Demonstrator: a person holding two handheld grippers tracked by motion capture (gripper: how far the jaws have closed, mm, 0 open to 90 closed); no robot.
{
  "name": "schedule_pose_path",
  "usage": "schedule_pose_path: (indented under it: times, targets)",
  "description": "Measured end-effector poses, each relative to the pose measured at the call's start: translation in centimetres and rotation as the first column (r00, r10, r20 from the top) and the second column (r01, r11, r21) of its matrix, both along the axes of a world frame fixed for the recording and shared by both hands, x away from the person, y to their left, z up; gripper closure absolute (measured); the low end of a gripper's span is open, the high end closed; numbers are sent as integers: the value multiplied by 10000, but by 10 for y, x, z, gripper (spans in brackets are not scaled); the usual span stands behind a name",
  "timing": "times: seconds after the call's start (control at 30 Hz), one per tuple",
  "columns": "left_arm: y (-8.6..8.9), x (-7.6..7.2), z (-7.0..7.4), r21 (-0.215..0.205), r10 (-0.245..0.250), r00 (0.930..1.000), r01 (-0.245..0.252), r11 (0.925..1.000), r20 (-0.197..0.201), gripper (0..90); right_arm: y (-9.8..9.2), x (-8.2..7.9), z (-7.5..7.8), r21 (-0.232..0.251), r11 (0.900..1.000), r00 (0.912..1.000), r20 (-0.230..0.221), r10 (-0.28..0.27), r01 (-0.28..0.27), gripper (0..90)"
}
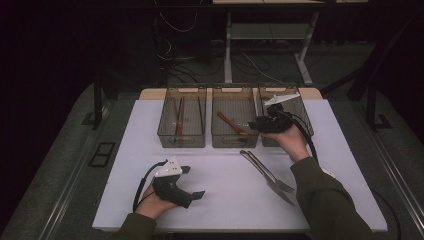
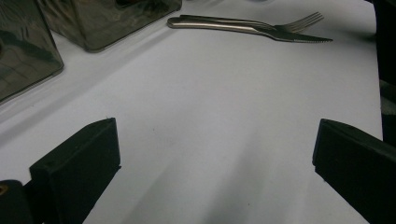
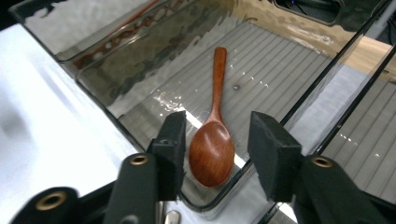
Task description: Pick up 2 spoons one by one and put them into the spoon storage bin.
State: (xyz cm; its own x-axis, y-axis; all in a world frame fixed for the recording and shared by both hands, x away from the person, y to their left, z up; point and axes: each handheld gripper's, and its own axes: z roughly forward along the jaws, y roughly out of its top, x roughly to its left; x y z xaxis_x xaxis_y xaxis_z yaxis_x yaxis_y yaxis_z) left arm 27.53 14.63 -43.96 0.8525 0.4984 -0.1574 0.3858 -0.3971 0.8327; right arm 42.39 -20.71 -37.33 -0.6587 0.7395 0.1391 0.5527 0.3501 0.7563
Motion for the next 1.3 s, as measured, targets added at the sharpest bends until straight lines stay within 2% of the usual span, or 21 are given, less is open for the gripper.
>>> schedule_pose_path:
  times: [0.27,0.47,0.8,1.3]
  targets:
    - [1,1,0,14,17,10000,-17,10000,9,0,-14,-14,1,469,9955,9965,204,816,-825,447]
    - [1,1,0,15,75,10000,-75,10000,6,0,-25,-27,0,675,9911,9931,337,1123,-1144,401]
    - [2,1,0,2,89,10000,-89,10000,34,0,-48,-47,1,669,9896,9912,461,1242,-1271,390]
    - [2,0,0,12,122,9999,-122,9999,32,0,-80,-70,-10,710,9916,9940,265,1063,-1079,386]
